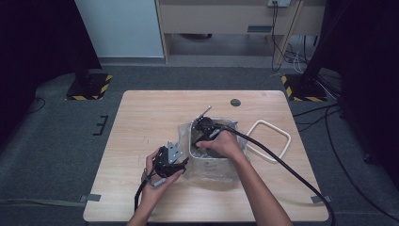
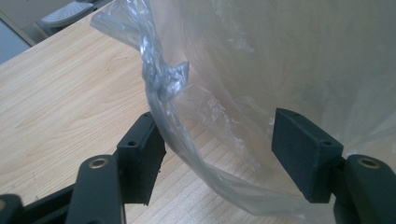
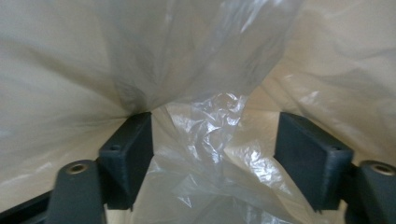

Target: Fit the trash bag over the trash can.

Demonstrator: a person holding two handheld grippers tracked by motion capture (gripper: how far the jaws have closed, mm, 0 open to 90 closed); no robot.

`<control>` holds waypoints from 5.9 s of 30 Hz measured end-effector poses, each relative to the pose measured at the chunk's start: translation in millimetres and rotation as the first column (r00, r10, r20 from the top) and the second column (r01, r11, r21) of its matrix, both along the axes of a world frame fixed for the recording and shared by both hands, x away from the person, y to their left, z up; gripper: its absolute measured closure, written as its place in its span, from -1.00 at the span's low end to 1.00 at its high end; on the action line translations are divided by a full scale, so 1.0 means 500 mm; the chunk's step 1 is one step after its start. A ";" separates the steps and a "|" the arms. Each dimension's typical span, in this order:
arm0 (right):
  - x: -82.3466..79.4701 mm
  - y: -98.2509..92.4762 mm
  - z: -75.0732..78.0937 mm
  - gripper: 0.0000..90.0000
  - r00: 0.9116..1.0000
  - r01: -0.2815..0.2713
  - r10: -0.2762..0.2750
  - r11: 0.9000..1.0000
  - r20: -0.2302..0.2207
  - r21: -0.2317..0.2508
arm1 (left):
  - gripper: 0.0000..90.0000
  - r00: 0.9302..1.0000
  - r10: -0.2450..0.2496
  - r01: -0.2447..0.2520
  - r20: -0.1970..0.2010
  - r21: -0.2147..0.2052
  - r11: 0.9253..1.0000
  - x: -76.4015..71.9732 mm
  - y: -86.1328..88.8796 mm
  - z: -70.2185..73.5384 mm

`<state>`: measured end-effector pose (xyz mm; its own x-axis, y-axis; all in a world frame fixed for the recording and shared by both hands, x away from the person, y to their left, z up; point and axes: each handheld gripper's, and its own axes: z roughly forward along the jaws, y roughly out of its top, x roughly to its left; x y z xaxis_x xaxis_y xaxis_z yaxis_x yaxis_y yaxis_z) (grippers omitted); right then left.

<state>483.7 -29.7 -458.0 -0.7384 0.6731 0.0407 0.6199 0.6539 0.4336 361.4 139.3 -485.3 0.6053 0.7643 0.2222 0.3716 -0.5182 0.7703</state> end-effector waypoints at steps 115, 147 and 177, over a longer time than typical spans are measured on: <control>-0.027 -0.680 -0.153 0.68 0.734 0.539 -0.607 0.793 0.303 0.283 | -0.84 0.989 0.110 -0.118 -0.097 -0.075 0.990 0.015 0.133 -0.035; -0.064 -0.696 -0.015 0.71 0.739 0.467 -0.561 0.825 0.373 0.317 | -0.81 0.993 0.101 -0.106 -0.069 -0.074 0.992 0.012 0.142 -0.016; -0.079 -0.674 0.131 0.71 0.776 0.350 -0.483 0.865 0.406 0.360 | -0.82 0.994 0.095 -0.101 -0.058 -0.108 0.989 0.011 0.148 0.000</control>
<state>444.3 -366.5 -392.4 -0.3589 0.9331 -0.0236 0.4821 0.2070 0.8513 366.7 213.2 -485.1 0.5352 0.8385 0.1026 0.4576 -0.3898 0.7991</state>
